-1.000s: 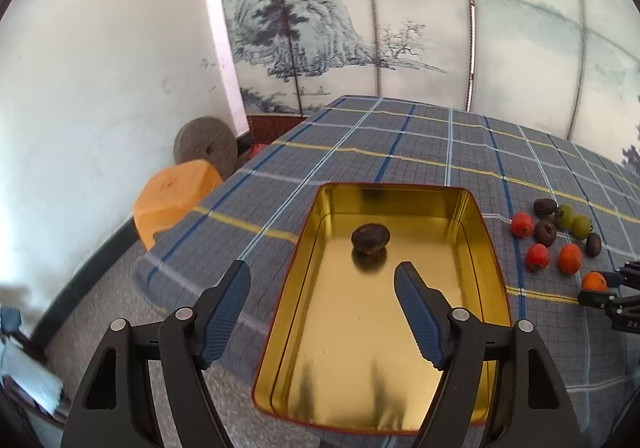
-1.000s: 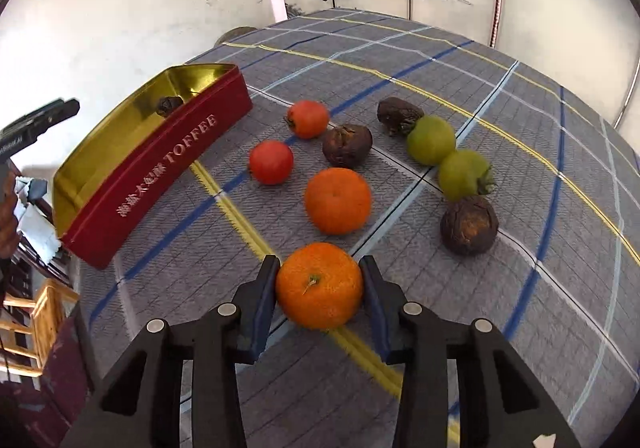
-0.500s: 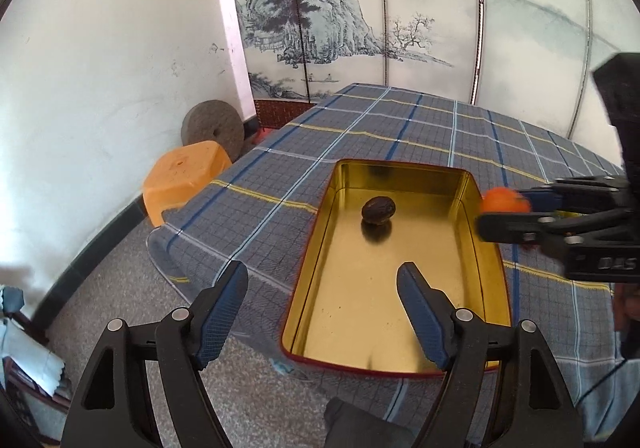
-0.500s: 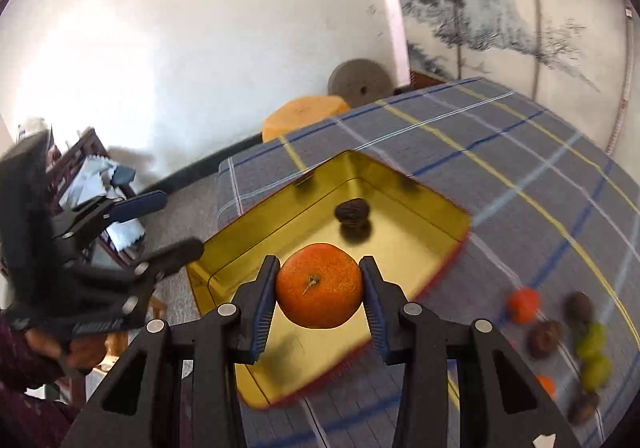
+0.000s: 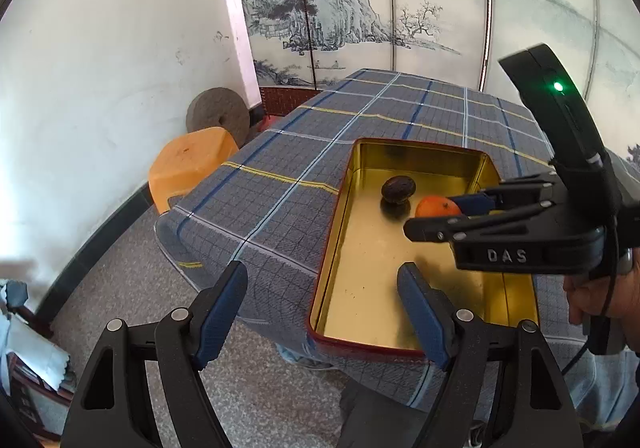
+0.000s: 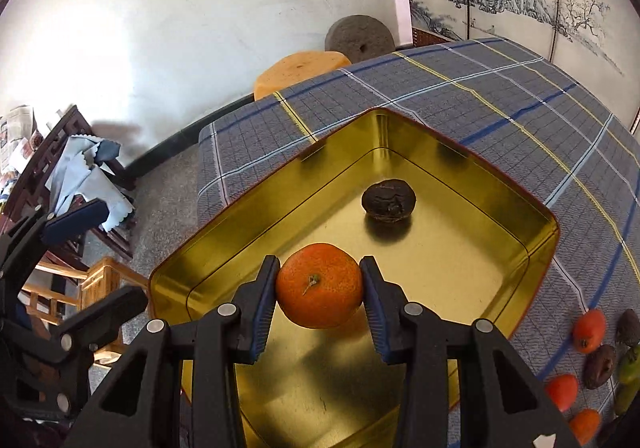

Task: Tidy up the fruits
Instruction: 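Grasp an orange tangerine with the right gripper and drop it into the tray, then grasp a red tomato from the fruit row with the left gripper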

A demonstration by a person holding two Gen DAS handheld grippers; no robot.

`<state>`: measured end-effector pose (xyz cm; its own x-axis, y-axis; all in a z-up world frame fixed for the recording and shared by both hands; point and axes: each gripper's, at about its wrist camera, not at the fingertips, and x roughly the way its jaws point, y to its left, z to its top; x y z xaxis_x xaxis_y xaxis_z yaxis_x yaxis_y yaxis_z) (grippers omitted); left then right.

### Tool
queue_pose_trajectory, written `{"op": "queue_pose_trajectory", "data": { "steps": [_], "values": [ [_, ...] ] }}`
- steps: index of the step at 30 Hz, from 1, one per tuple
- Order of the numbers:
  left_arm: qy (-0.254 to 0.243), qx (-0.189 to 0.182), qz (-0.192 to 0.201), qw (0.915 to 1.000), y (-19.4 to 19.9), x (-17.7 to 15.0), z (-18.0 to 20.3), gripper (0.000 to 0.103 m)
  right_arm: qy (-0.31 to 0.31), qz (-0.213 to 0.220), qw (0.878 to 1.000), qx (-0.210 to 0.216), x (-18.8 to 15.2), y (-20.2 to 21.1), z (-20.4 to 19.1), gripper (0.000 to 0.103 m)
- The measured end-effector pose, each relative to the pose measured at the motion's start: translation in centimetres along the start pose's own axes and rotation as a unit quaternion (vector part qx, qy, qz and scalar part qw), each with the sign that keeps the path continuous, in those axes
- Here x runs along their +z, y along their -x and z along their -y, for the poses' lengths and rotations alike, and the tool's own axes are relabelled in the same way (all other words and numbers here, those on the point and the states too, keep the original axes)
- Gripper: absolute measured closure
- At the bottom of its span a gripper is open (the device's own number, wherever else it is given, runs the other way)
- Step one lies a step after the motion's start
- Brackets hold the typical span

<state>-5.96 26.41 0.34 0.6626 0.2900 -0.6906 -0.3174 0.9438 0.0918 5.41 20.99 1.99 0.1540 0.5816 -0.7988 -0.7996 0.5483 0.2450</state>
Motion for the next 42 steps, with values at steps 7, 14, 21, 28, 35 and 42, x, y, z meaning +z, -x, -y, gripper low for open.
{"op": "queue_pose_trajectory", "data": {
  "steps": [7,14,21,28,35,42],
  "values": [
    [0.001,0.004,-0.007,1.0,-0.2,-0.5,-0.3,0.025,-0.004,-0.005,1.0,-0.005,1.0,-1.3,-0.6,0.064],
    [-0.003,0.003,-0.015,0.9999,-0.3,-0.7,0.1,0.025,-0.037,0.042,0.998,0.021,1.4,0.0,0.1,0.038],
    [-0.015,0.002,-0.018,0.9997,0.1,-1.0,0.8,0.025,-0.076,0.175,0.981,0.021,-0.5,8.2,2.0,0.018],
    [-0.045,-0.012,-0.014,0.9988,1.3,-1.1,3.1,0.025,-0.121,0.249,0.959,-0.063,-9.6,15.9,5.5,0.0],
    [-0.124,-0.097,-0.006,0.9874,3.5,-0.9,8.6,0.025,-0.175,0.163,0.941,-0.238,-21.3,21.2,12.0,0.0],
    [-0.181,-0.193,-0.028,0.9641,3.6,1.1,16.4,0.025,-0.212,0.093,0.9,-0.369,-29.7,24.2,17.3,0.0]
  ]
}}
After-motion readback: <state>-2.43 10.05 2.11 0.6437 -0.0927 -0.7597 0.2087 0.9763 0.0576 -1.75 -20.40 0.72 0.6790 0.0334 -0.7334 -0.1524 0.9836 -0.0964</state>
